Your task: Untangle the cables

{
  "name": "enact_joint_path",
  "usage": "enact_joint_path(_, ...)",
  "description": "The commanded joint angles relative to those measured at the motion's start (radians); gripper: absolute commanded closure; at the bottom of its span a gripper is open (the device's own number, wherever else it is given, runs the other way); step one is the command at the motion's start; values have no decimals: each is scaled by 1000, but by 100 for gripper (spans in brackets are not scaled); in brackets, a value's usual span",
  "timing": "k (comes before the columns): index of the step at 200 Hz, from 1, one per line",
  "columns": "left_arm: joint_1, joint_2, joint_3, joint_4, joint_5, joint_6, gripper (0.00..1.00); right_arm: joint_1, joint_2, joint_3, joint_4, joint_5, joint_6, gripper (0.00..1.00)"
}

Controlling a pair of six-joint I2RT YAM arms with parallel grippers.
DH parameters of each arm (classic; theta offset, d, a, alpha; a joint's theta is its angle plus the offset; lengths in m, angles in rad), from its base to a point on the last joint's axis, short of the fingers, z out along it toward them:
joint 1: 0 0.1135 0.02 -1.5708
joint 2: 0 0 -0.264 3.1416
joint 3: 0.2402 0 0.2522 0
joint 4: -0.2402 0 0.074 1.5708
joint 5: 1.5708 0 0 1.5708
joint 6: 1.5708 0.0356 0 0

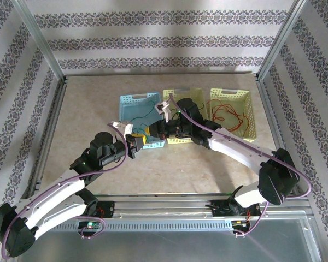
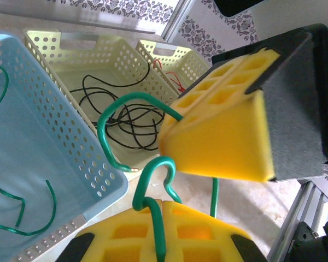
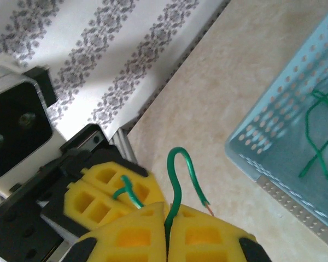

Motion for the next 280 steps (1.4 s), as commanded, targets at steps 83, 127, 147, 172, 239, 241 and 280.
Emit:
enact_joint_path(83, 8, -16, -36, -29, -211, -29, 100, -193, -191, -176, -2, 409, 136, 100)
enact_joint_path(127, 8, -7, -86, -20, -342, -121, 24, -154, -104, -100, 16, 402, 129, 100)
enact_joint_path(147, 8, -23, -77, -71, -445, -163, 1, -134, -23, -47, 31, 420, 118, 100)
enact_joint_path(172, 9, -70, -37, -277, -735, -250, 1, -120, 114, 45, 39, 402, 109, 100)
enact_joint_path(239, 8, -113, 22, -530, -913, -287, 1, -117, 427, 271, 42, 358, 129, 65)
enact_joint_path(241, 8, -113, 22, -533, -913, -287, 1, -118, 427, 272, 43, 356, 130, 64)
enact_joint_path(280, 8, -115, 16, -550, -933, -274, 1, -142, 296, 189, 39, 387, 107, 49)
